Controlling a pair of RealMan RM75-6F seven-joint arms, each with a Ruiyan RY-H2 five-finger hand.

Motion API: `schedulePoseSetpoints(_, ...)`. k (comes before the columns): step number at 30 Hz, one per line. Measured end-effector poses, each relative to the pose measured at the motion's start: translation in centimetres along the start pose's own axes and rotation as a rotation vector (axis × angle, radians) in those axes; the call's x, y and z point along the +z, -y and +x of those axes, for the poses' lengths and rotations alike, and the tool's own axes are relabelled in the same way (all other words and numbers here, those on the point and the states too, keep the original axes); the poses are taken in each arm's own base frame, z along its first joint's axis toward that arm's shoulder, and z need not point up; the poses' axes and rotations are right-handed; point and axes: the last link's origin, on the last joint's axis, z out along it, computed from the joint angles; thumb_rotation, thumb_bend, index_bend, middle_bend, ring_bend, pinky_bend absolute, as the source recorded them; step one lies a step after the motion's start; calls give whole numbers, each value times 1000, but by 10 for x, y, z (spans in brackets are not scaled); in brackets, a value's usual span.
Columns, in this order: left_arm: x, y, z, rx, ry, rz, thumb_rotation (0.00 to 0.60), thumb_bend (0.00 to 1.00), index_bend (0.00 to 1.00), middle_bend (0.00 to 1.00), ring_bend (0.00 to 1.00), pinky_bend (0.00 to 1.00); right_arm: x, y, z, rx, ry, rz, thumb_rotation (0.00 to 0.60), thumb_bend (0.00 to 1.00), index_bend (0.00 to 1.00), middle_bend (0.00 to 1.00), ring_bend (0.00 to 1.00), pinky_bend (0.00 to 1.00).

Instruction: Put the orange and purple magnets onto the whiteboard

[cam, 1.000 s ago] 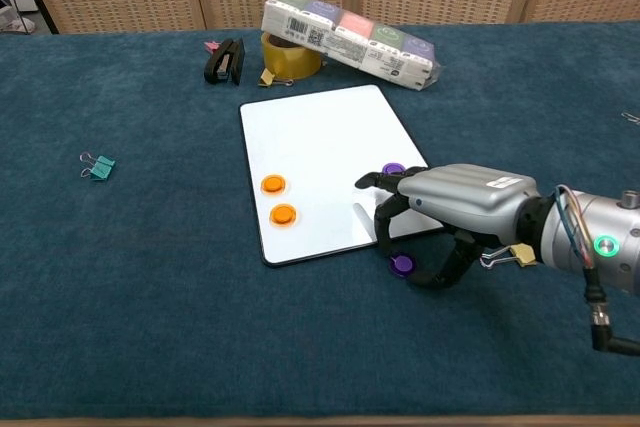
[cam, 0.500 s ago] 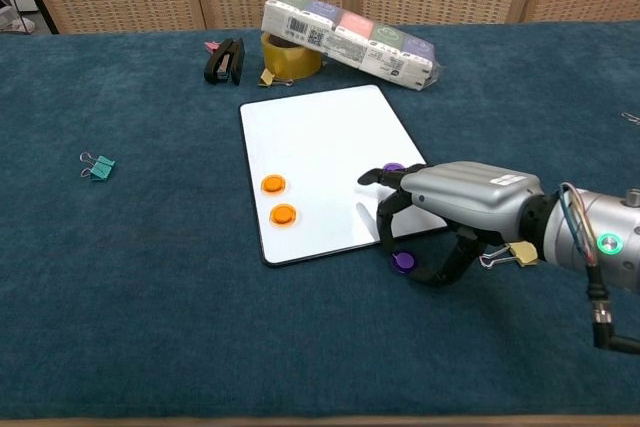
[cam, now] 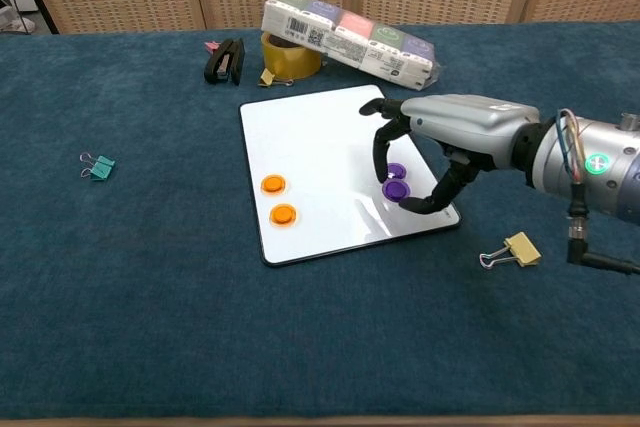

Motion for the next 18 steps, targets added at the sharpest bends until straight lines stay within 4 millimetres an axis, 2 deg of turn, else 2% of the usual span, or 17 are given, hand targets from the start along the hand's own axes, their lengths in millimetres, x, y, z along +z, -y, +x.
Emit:
schedulePoseSetpoints(10,0,1,1,-5,-2,3,600,65,123,0,0,0,17,-23,-4,-5,28,-99,600,358,509,0,0,0)
schedulePoseSetpoints(18,1,3,1,-8,-2,5,600,66,123,0,0,0,17,-26,-8,0,36,-116,600,358,510,0,0,0)
